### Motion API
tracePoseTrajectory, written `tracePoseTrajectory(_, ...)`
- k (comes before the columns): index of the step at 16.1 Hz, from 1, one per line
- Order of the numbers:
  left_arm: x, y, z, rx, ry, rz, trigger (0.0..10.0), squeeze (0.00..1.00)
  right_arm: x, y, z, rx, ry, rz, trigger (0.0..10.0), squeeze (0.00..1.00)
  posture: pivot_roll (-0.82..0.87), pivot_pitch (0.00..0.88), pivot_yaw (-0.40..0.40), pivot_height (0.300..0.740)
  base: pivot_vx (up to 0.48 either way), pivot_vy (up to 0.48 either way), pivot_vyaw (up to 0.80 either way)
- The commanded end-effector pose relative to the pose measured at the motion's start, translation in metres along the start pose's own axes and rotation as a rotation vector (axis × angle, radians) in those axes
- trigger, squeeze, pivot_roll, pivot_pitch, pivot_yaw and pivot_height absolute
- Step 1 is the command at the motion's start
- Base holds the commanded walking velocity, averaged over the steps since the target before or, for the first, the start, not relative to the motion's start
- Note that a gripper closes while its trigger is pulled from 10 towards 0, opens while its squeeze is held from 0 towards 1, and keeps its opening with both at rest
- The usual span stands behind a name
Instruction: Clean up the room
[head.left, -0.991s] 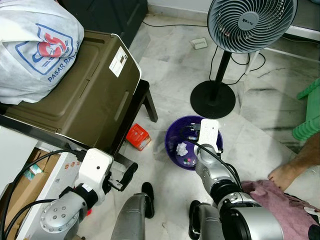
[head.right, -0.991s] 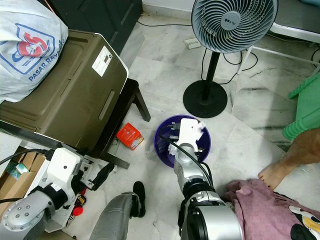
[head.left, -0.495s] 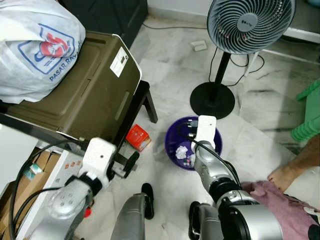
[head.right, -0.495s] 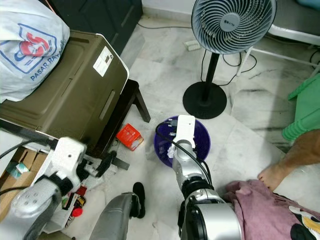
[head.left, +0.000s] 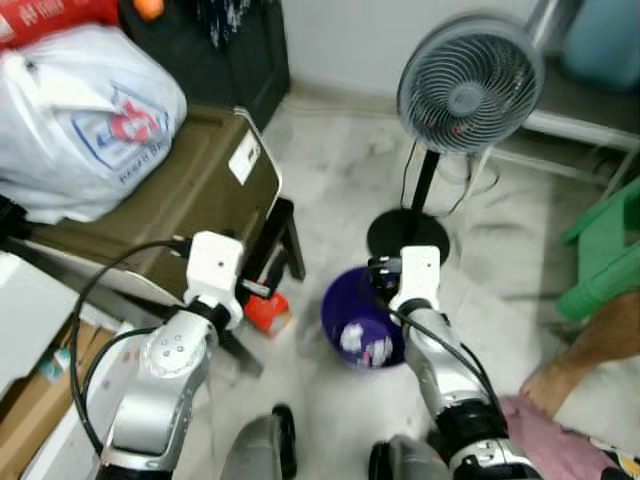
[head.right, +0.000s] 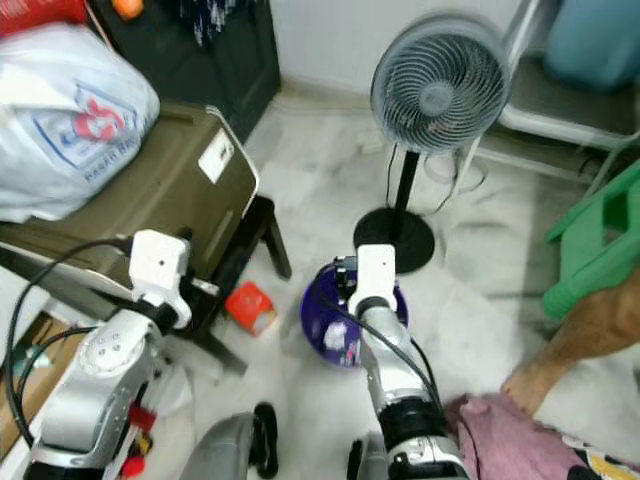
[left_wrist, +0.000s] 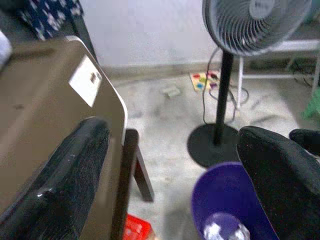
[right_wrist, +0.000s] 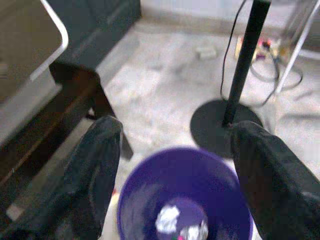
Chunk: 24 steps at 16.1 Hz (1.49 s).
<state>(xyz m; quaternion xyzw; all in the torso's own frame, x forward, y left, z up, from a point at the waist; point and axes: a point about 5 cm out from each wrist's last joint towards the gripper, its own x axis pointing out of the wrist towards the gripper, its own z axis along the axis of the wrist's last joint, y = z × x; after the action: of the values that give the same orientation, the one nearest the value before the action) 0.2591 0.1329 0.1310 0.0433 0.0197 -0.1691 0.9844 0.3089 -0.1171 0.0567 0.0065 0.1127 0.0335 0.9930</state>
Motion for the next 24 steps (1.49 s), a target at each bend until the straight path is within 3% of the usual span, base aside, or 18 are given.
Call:
tracePoseTrajectory(1, 0.000, 0.007, -0.005, 0.009, 0.008, 0.045, 10.0, 0.00, -0.003, 0.005, 0.004, -0.010, -0.019, 0.025, 10.0, 1.00, 0.01, 0.028, 0.069, 0.740, 0.000, 0.000, 0.00)
tracePoseTrajectory(4, 0.029, 0.015, -0.005, 0.020, -0.053, 0.124, 10.0, 0.00, -0.014, 0.017, 0.026, -0.138, -0.160, 0.229, 10.0, 1.00, -0.02, 0.000, 0.082, 0.740, 0.000, 0.000, 0.00)
tracePoseTrajectory(7, 0.034, 0.023, -0.005, 0.011, -0.083, 0.220, 10.0, 0.00, -0.011, 0.015, 0.041, -0.143, -0.233, 0.194, 10.0, 1.00, -0.02, 0.000, 0.061, 0.740, 0.000, 0.000, 0.00)
tracePoseTrajectory(9, 0.027, 0.028, -0.007, 0.023, -0.116, 0.250, 10.0, 0.00, -0.015, 0.003, 0.052, -0.105, -0.309, 0.117, 10.0, 1.00, -0.02, 0.000, 0.031, 0.740, 0.000, 0.000, 0.00)
tracePoseTrajectory(10, 0.022, 0.031, -0.013, 0.018, -0.109, 0.279, 10.0, 0.00, -0.019, -0.009, 0.052, -0.052, -0.307, 0.055, 10.0, 1.00, -0.02, 0.000, 0.023, 0.740, 0.000, 0.000, 0.00)
tracePoseTrajectory(15, 0.002, 0.044, -0.019, -0.037, -0.114, 0.333, 10.0, 0.00, -0.045, -0.029, 0.040, -0.016, -0.317, -0.034, 10.0, 1.00, -0.02, 0.000, 0.031, 0.740, 0.000, 0.000, 0.00)
tracePoseTrajectory(18, -0.001, 0.042, -0.024, -0.099, -0.104, 0.327, 10.0, 0.00, -0.049, -0.028, 0.044, -0.027, -0.333, -0.033, 10.0, 1.00, -0.04, 0.000, 0.038, 0.740, 0.000, 0.000, 0.00)
tracePoseTrajectory(21, -0.005, 0.032, -0.028, -0.078, -0.091, 0.276, 10.0, 0.00, -0.048, -0.020, 0.041, -0.022, -0.319, -0.007, 10.0, 1.00, -0.03, 0.000, 0.034, 0.740, 0.000, 0.000, 0.00)
tracePoseTrajectory(22, -0.005, 0.032, -0.028, -0.080, -0.090, 0.276, 10.0, 0.00, -0.048, -0.021, 0.039, -0.024, -0.307, -0.011, 10.0, 0.67, -0.04, 0.000, 0.035, 0.740, 0.000, 0.000, 0.00)
tracePoseTrajectory(23, -0.002, 0.031, -0.028, -0.083, -0.087, 0.269, 10.0, 0.00, -0.048, -0.016, 0.038, -0.090, -0.293, 0.021, 10.0, 0.00, -0.04, 0.000, 0.037, 0.740, 0.000, 0.000, 0.80)
tracePoseTrajectory(24, -0.001, 0.029, -0.027, -0.082, -0.087, 0.257, 10.0, 0.00, -0.050, -0.014, 0.038, -0.097, -0.297, 0.035, 10.0, 0.00, -0.04, 0.000, 0.038, 0.740, 0.000, 0.000, 0.80)
